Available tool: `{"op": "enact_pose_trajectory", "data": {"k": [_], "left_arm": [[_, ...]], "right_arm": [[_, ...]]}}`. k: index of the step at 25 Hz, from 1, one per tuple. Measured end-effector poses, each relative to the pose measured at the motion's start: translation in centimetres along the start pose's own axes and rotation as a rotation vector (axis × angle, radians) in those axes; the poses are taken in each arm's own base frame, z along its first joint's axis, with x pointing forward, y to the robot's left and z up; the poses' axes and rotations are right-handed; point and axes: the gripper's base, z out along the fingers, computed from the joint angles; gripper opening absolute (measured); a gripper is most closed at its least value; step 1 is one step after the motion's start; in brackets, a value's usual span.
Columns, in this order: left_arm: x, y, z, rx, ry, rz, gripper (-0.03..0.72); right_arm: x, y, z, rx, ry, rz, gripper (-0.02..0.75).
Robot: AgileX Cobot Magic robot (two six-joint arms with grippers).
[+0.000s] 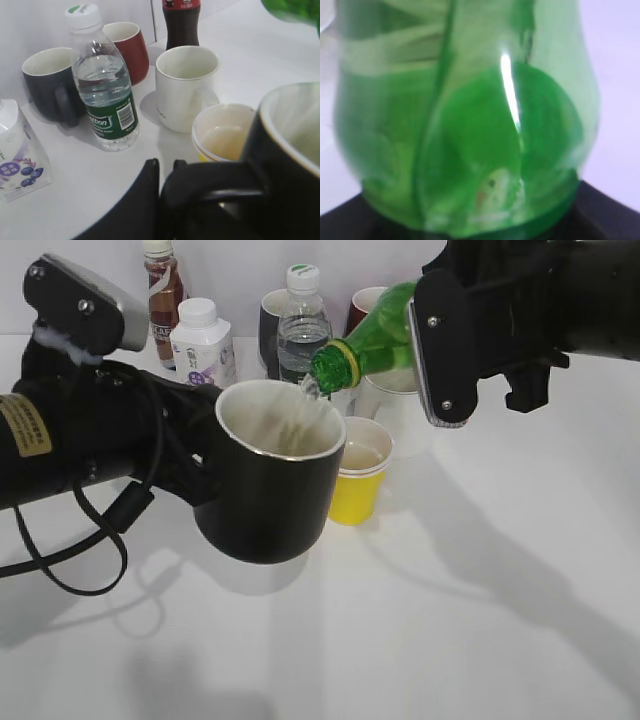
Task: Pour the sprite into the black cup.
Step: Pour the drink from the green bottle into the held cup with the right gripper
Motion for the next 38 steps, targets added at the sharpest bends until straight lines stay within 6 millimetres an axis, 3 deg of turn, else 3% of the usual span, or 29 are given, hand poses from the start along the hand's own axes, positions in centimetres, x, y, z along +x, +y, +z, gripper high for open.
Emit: {"op": "enact_pose_trajectory", "data": {"k": [22,32,38], "left_arm": [[0.1,0.0,0.0,0.0,0.014,0.004,0.05],[-0.5,0.0,0.0,0.001,-0.056,0.004,0.05],[-0.8,1.0,-0.1,-0.043,-0.102,-0.028,0.05]], "right_arm": [[0.0,0.0,0.0,0.0,-0.001,0.048,0.43],[-0.9,0.1,0.0,-0.024,-0.094,0.384,0.43],[-1.5,-0.4,-0.1,-0.043,-0.181,0.966,0.43]]}}
